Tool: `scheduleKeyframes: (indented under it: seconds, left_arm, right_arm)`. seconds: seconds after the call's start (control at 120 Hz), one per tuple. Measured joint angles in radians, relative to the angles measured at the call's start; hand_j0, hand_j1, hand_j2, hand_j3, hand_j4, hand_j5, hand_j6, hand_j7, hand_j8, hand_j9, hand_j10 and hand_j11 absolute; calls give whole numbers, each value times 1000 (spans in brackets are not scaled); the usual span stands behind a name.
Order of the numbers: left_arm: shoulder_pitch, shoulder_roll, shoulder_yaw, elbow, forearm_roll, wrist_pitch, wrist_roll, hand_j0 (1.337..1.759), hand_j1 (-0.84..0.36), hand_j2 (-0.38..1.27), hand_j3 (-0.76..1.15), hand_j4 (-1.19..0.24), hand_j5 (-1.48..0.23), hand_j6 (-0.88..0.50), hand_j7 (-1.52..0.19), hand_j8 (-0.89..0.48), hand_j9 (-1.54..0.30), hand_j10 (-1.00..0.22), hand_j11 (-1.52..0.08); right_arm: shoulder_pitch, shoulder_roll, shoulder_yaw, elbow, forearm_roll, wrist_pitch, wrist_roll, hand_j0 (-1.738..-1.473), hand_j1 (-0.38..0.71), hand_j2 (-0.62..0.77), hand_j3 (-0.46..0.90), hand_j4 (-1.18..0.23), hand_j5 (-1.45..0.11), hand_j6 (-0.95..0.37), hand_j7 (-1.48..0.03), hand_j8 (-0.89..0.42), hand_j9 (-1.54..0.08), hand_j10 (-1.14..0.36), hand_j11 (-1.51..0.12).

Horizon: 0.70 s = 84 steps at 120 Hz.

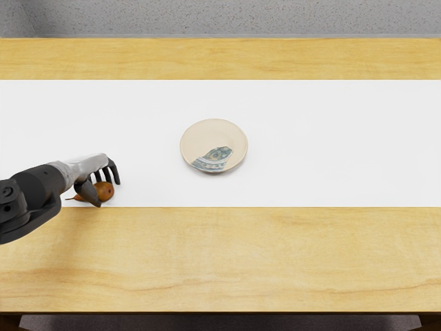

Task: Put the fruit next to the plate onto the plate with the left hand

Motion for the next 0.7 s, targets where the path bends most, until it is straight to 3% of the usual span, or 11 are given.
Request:
scheduleKeyframes:
  seconds: [0.183,0.233,0.7]
  left_arm:
    - [1,-12,0,11,-2,-1,0,1654,-282,212,0,-622,-796,-530,-806,-532,-815,-612,-814]
    - [2,-13,-1,15,-2,-2,0,1652,-268,151,0,-630,-816,-529,-828,-526,-837,-619,-836]
    - [-18,-33,-5,45,-26,-18,-1,1654,-312,354,0,-697,-947,-480,-941,-506,-945,-698,-947]
  right_arm:
    - [0,0,0,0,0,0,0,-1658,-310,-7,0,-33,-43,-33,-43,-33,-43,-33,-43]
    - [0,0,0,0,0,0,0,-1658,-310,-7,0,-33,-43,-33,-43,-33,-43,-33,-43]
    - [0,0,2,0,0,0,0,-1658,-310,-7,0,-33,-43,-33,-43,-33,-43,-33,-43]
